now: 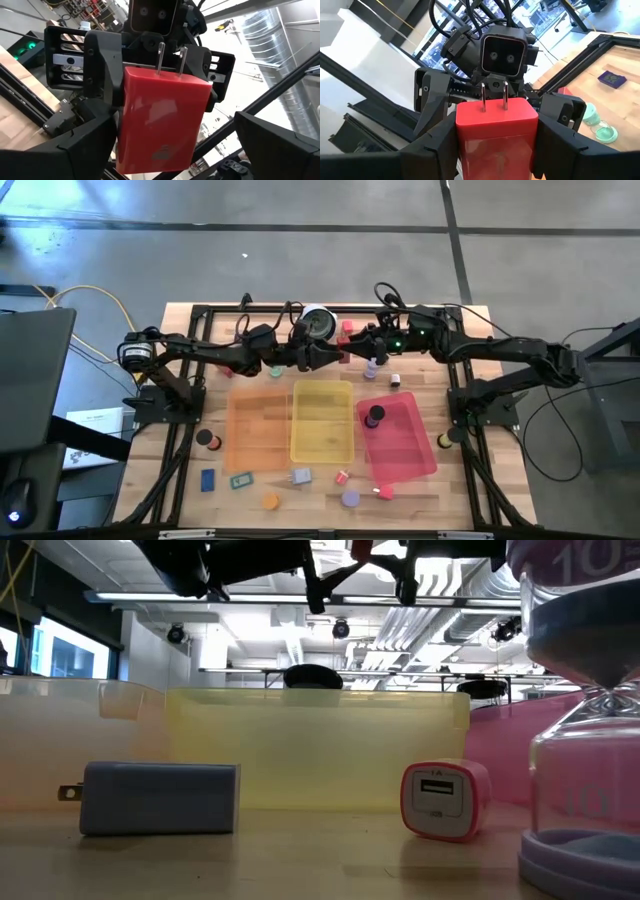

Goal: Pick & Place Office items
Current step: Put the red charger adaptor into the orange bin

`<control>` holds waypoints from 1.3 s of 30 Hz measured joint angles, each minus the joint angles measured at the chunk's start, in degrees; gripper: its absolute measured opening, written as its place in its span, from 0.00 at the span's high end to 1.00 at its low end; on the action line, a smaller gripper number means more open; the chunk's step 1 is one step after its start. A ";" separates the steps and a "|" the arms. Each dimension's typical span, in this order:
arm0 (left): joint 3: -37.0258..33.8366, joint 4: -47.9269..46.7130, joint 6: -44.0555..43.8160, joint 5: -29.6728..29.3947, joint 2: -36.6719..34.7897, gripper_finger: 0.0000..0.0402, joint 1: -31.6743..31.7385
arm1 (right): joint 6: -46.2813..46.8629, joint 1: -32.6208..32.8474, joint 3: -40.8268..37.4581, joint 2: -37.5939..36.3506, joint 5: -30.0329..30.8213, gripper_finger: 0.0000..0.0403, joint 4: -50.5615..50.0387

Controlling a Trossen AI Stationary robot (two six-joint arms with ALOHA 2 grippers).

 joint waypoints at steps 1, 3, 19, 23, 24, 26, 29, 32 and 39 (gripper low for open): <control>0.00 0.02 -0.11 0.04 0.00 0.04 0.00 | -0.02 0.00 0.00 0.00 -0.04 0.50 0.00; 0.00 0.03 -0.34 0.02 0.00 0.04 0.02 | -0.04 0.00 0.00 0.00 -0.08 0.50 0.00; 0.00 -4.02 1.60 -1.36 -0.04 0.04 -0.50 | -0.85 -0.47 0.00 0.00 0.61 0.50 -0.16; 0.00 -5.45 1.60 -1.38 -0.04 0.06 -0.48 | -0.79 -0.85 0.00 0.00 -0.11 0.50 -0.17; 0.00 -5.77 1.58 -1.38 -0.04 0.07 -0.48 | -0.77 -0.85 0.00 0.00 -0.43 0.50 -0.17; 0.00 -5.95 1.28 -1.38 -0.04 0.10 -0.46 | -0.68 -0.83 0.00 0.00 -0.58 0.50 -0.22; 0.00 -6.05 1.25 -1.38 -0.04 0.16 -0.16 | -0.66 -0.81 0.02 0.00 -0.86 0.50 -0.62; 0.00 -6.05 1.22 -1.41 -0.04 0.21 -0.02 | -0.65 -0.81 0.02 0.00 -0.92 0.50 -0.92; -0.02 -6.25 1.18 -2.68 -0.04 0.26 0.00 | -0.62 -0.74 0.02 0.00 -1.10 0.50 -3.23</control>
